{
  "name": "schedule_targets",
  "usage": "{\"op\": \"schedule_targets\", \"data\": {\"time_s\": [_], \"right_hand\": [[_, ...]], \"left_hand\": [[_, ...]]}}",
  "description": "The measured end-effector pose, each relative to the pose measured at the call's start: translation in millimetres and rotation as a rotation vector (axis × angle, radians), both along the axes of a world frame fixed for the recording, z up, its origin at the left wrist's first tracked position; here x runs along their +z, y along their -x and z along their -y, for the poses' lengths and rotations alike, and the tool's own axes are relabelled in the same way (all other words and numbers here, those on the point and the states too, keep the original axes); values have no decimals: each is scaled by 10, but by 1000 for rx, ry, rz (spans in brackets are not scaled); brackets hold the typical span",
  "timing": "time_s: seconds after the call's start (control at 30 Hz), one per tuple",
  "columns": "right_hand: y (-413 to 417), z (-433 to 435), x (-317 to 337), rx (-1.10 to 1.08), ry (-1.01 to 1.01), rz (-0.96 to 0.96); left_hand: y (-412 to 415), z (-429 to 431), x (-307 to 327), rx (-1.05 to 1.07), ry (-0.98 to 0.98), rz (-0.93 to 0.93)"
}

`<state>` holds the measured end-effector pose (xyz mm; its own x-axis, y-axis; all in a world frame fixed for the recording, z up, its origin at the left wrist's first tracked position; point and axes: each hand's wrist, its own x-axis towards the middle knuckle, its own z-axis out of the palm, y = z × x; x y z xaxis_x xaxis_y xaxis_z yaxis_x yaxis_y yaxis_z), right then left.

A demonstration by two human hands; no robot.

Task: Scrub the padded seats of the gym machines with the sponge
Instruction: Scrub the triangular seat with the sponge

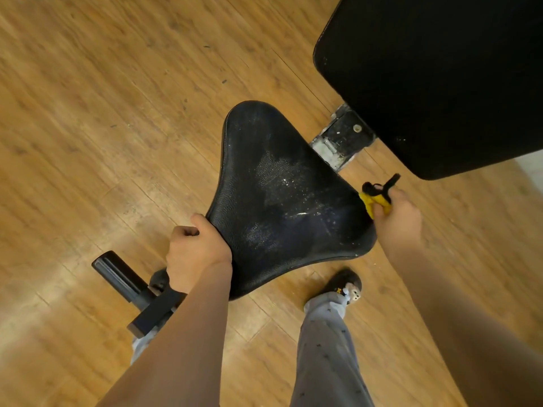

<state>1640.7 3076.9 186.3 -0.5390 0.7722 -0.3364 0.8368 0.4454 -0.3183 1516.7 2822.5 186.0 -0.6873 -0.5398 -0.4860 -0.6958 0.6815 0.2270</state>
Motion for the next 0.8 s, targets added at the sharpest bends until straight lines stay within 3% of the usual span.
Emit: {"op": "schedule_targets", "data": {"time_s": [0.1, 0.17, 0.3, 0.43, 0.57, 0.67, 0.8], "right_hand": [[-125, 401, 74, 23, 32, -90], [-340, 683, 115, 149, 56, -131], [-687, 639, 76, 321, 50, -101], [-678, 318, 18, -140, 86, -84], [-577, 484, -16, -453, 104, -261], [-652, 735, 31, -516, 153, -275], [-644, 1055, 20, -388, 280, -258]], "left_hand": [[5, -5, 11, 6, -18, -9], [1, -11, 28, 15, -27, -10], [-14, -9, 38, 12, -38, -29], [-9, -10, 53, 19, -53, -31], [-17, -6, 65, 14, -59, -23], [-12, -10, 77, -5, -67, -19], [-19, -14, 99, -6, -70, -17]]}}
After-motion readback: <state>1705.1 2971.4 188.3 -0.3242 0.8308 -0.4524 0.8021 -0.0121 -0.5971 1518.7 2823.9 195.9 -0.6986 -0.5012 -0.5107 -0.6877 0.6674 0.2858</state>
